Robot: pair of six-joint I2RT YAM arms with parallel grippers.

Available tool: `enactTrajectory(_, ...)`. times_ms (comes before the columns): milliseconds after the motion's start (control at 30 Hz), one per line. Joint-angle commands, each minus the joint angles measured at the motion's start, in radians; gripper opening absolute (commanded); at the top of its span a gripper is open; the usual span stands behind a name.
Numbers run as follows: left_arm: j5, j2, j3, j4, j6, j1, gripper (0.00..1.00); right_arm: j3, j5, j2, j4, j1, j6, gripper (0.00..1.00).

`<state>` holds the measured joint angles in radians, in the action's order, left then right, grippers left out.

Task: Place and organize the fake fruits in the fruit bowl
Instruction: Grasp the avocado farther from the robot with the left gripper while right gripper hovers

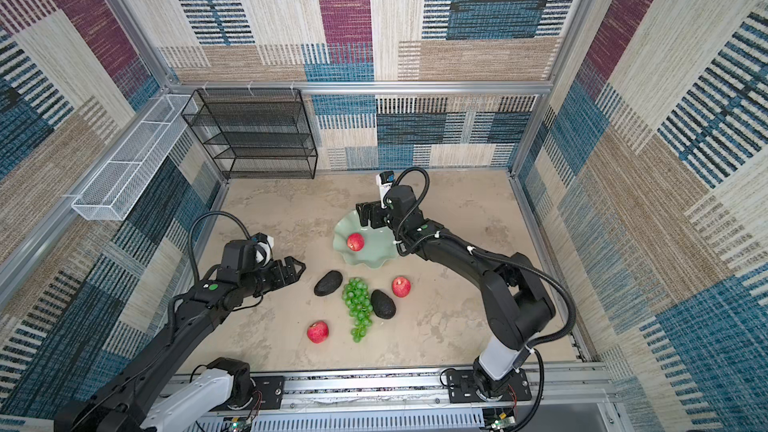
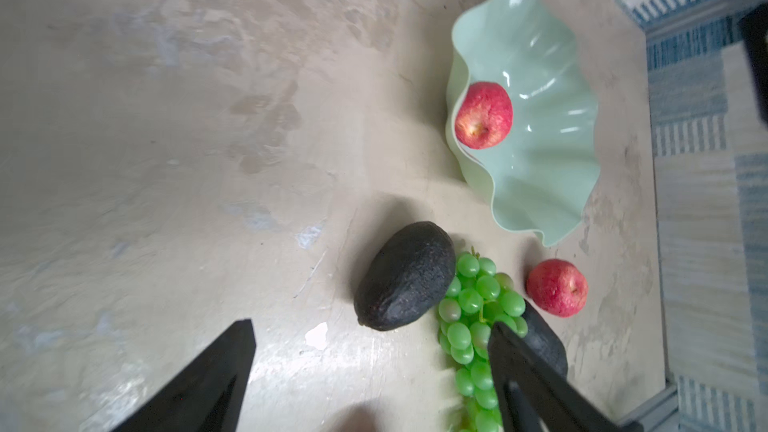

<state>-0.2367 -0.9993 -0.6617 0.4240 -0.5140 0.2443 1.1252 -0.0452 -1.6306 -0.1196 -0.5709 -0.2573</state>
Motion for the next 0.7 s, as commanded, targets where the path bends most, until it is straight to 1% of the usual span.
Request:
enactTrajectory(0, 0.033, -0.080, -0.040, -0.040, 0.119, 0.063, 0.91, -0.095, -0.026, 0.100, -0.077, 0.008, 0.026, 1.00)
enactTrajectory(100, 0.044, -0.151, -0.070, -0.032, 0.165, 0.109, 0.91, -0.184, -0.043, 0.187, -0.111, 0.010, 0.023, 1.00)
enactTrajectory(200, 0.044, -0.220, -0.093, -0.039, 0.172, 0.144, 0.91, -0.241, -0.028, 0.244, -0.115, 0.013, 0.015, 1.00)
enactTrajectory(333, 0.058, -0.320, -0.141, -0.041, 0.189, 0.206, 0.91, -0.265, -0.005, 0.273, -0.105, 0.017, 0.018, 1.00)
enactTrajectory(433, 0.061, -0.394, -0.167, -0.042, 0.183, 0.223, 0.90, -0.265, 0.000, 0.280, -0.104, 0.019, 0.017, 1.00)
enactTrajectory(567, 0.064, -0.477, -0.181, -0.034, 0.163, 0.233, 0.84, -0.257, 0.005, 0.278, -0.107, 0.022, 0.021, 1.00)
enactTrajectory(667, 0.103, -0.516, -0.180, -0.021, 0.154, 0.243, 0.78, -0.257, 0.006, 0.278, -0.110, 0.023, 0.024, 1.00)
